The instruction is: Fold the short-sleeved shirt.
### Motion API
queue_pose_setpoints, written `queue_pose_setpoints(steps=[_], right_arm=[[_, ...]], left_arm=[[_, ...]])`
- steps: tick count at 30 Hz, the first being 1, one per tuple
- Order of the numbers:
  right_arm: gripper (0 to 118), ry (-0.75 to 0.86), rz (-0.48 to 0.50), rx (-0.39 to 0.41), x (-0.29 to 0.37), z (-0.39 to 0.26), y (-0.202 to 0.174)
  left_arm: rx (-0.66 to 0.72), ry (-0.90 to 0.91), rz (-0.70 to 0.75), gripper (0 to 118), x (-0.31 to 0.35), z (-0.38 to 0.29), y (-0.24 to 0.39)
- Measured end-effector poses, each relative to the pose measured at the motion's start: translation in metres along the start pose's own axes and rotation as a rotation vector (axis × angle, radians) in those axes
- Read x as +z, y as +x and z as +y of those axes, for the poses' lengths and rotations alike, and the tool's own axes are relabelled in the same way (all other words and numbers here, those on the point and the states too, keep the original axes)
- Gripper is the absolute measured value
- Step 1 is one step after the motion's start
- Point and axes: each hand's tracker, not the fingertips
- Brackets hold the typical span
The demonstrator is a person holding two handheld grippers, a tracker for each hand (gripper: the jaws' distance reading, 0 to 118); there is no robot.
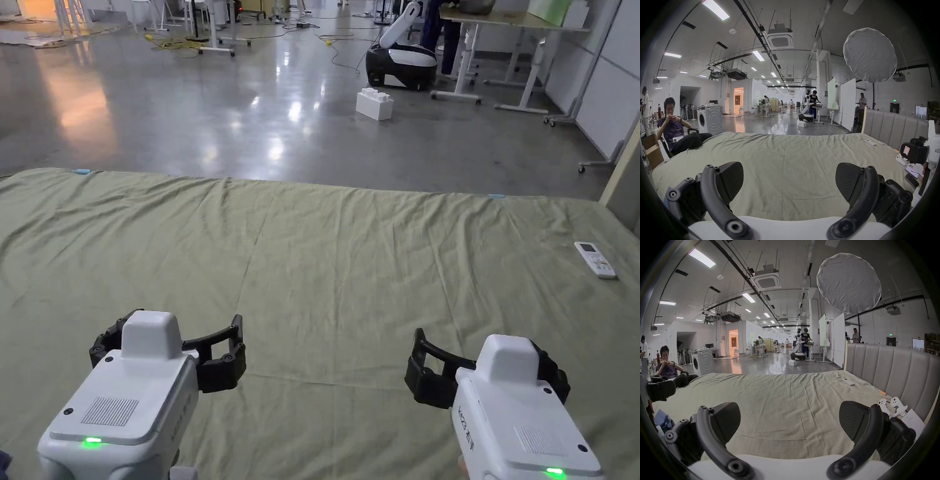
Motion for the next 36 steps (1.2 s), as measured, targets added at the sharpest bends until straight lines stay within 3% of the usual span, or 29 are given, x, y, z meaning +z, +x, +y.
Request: queue_pose_setpoints(steps=[11, 16, 28, 36], right_arm=[[118, -0.015, -0.016, -0.138, -0.004, 0.012, 0.012], [118, -0.047, 0.070, -0.249, 0.001, 0.019, 0.020], [118, -0.204, -0.038, -0.266, -0.006, 0.026, 0.008], [118, -0.263, -0.114, -0.167, -0.013, 0.026, -0.004]], left_arm=[[0.011, 0.006, 0.056, 114, -0.002, -0.005, -0.001], [0.054, 0.004, -0.002, 114, -0.003, -0.004, -0.003], [0.036, -0.004, -0.026, 114, -0.004, 0.004, 0.004], [0.071, -0.036, -0.006, 114, -0.006, 0.004, 0.000]])
